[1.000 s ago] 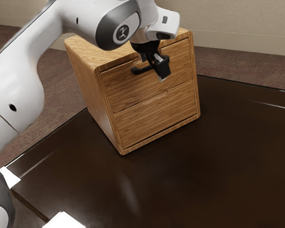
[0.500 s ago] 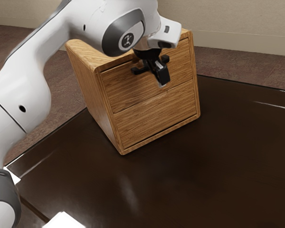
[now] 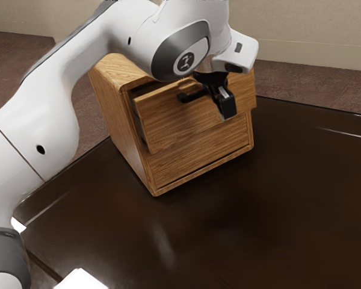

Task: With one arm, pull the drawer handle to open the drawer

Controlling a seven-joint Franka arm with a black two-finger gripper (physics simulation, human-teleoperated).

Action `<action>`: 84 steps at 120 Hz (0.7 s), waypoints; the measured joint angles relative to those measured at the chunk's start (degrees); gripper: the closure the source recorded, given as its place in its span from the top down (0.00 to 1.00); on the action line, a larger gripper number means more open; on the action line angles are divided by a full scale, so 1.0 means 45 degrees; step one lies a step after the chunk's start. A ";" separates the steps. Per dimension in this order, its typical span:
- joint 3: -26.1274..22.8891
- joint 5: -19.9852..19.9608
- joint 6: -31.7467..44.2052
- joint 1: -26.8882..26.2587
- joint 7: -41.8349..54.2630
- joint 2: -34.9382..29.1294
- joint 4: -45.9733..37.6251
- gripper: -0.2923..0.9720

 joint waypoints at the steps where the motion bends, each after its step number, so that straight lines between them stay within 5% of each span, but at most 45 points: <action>1: 0.0006 -0.0001 0.0001 -0.0029 -0.0002 0.0000 -0.0009 0.77; 25: 0.0088 0.0004 0.0010 -0.0405 -0.0080 -0.0271 -0.0437 0.77; 38: 0.1368 -0.0087 0.0014 -0.1602 -0.0175 -0.0790 -0.1118 0.77; 69: 0.1768 -0.0133 0.0033 -0.2925 -0.0518 -0.1692 -0.2299 0.76; 84: 0.2800 -0.0161 0.0036 -0.4345 -0.0727 -0.1737 -0.2437 0.77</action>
